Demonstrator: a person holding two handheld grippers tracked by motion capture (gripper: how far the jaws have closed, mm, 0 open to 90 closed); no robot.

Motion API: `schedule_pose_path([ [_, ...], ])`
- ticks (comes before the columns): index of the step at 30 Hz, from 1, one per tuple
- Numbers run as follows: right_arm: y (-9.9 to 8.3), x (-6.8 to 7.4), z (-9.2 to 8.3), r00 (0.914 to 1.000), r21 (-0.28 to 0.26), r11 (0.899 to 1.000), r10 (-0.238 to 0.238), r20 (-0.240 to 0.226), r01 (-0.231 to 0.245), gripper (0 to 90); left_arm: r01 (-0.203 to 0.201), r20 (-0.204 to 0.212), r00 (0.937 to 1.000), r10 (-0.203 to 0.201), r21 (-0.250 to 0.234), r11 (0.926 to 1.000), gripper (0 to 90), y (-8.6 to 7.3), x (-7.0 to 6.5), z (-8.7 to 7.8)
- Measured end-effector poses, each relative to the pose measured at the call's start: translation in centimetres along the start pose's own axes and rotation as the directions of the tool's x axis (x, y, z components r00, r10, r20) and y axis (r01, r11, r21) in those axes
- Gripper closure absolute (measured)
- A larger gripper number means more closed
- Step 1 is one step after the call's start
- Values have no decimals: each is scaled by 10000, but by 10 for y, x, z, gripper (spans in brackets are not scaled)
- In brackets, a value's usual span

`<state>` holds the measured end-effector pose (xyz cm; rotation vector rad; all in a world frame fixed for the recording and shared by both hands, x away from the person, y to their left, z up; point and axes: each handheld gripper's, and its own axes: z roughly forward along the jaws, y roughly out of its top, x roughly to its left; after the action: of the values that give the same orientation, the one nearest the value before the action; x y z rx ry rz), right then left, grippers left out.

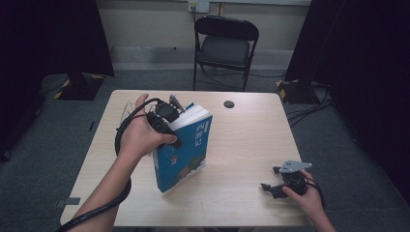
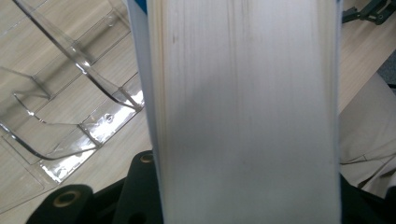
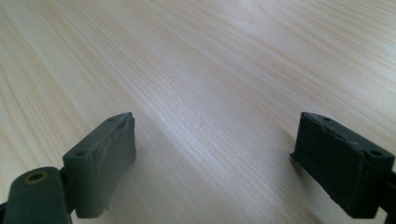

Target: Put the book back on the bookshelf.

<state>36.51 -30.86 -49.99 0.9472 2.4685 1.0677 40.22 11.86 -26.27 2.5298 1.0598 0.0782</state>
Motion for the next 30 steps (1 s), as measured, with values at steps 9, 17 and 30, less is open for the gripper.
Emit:
schedule_pose_path([
  [9, 0, 0, 0, 10000, 18, 10000, 21, 0, -21, 118, 334, -41, 9994, -335, -24, 9994, 617, -6, 8, -5],
  [17, 0, 0, 0, 10000, 2, 10000, -3, 0, 3, 119, 533, 115, 9985, -532, -83, 9985, 618, -8, 9, -8],
  [30, 0, 0, 0, 10000, 18, 10000, 16, -5, -16, 118, 942, 72, 9955, -941, -199, 9954, 618, -22, 18, -24],
])
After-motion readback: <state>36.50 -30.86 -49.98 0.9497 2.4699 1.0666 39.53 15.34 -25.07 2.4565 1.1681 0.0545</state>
